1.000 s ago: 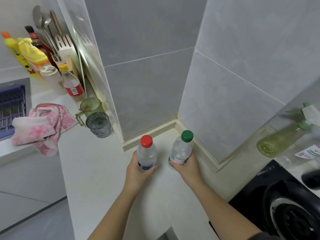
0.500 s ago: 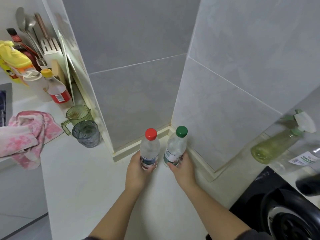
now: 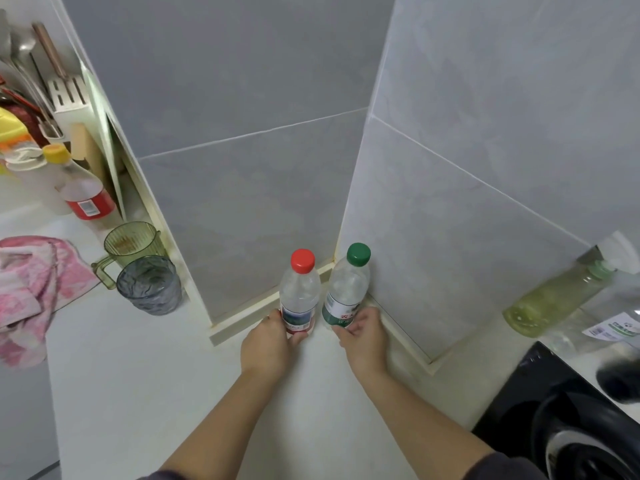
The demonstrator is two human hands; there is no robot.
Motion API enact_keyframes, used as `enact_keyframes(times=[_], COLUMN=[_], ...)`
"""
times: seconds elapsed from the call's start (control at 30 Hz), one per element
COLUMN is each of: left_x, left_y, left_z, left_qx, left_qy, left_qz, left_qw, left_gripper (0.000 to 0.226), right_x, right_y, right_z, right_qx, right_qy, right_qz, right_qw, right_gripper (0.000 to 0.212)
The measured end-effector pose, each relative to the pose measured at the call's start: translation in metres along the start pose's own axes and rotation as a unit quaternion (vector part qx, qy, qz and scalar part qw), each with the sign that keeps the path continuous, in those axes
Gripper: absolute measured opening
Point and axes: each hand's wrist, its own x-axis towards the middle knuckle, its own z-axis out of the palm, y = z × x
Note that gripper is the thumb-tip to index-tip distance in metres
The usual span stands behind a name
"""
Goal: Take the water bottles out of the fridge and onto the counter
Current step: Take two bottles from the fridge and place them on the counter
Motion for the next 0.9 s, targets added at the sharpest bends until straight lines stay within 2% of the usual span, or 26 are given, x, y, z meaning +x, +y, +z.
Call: enact_keyframes(times=[0.27,0.43,0.73,0.9], left_x=[0.023,0.028,0.029,0.024], left_y=[0.014,0.018,0.014,0.012], left_z=[-0.001,-0.005,-0.003,-0.003], left_qx=[0.051,0.113,0.117,0.112], left_qy=[0.017,0.029,0.034,0.045], left_qz=[0.008,0.013,0.016,0.019], left_qw=[0.999,0.993,0.992,0.992], left_gripper=[0.052,0.048,0.049,0.051], right_x=[0.019,0.025,0.03,0.03], right_y=[-0.009,-0.013,-0.02,-0.017], right_z=[0.017,0.026,0.034,0.025], right_qx=[0.012,0.005,-0.045,-0.021], right_qy=[0.012,0.016,0.003,-0.029], right_qz=[-0.013,-0.023,-0.06,-0.032], right_qw=[1.0,1.0,0.997,0.999], right_gripper=[0.032,0.036,0.026,0.022])
